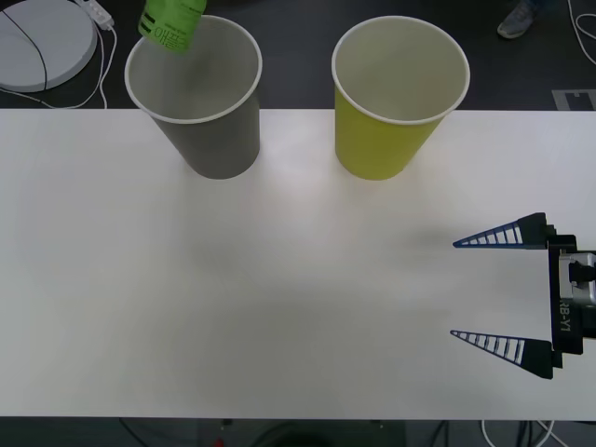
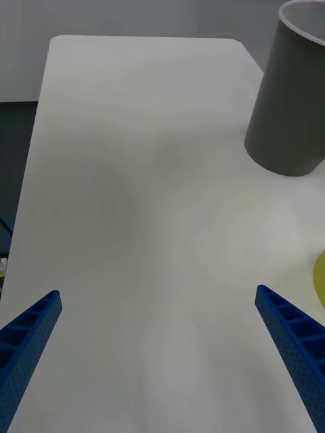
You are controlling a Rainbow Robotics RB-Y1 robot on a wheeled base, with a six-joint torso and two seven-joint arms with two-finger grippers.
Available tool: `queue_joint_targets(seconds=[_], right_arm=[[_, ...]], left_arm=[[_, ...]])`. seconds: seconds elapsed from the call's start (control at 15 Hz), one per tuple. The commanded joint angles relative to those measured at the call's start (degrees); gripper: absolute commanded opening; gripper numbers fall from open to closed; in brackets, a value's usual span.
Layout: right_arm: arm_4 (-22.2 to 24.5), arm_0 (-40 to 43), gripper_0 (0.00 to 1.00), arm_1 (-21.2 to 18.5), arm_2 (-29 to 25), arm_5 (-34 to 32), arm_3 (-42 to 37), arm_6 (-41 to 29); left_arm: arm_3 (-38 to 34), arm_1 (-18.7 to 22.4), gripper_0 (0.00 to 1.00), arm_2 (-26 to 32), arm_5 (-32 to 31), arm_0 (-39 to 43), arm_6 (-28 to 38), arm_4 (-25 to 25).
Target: Put the can into the green bin and the plastic bottle into the gray bin
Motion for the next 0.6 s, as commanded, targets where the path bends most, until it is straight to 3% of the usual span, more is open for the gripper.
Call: queue_joint_targets(seconds=[0.07, 0.6], right_arm=[[0.0, 0.0, 1.0, 0.0, 0.0, 0.0, 0.0, 0.0], [0.0, 0.0, 1.0, 0.0, 0.0, 0.0, 0.0, 0.0]], left_arm=[[-0.02, 0.11, 1.0, 0.04, -0.03, 0.02, -0.27, -0.05], [-0.2, 0.37, 1.0, -0.05, -0.03, 0.02, -0.44, -0.14]])
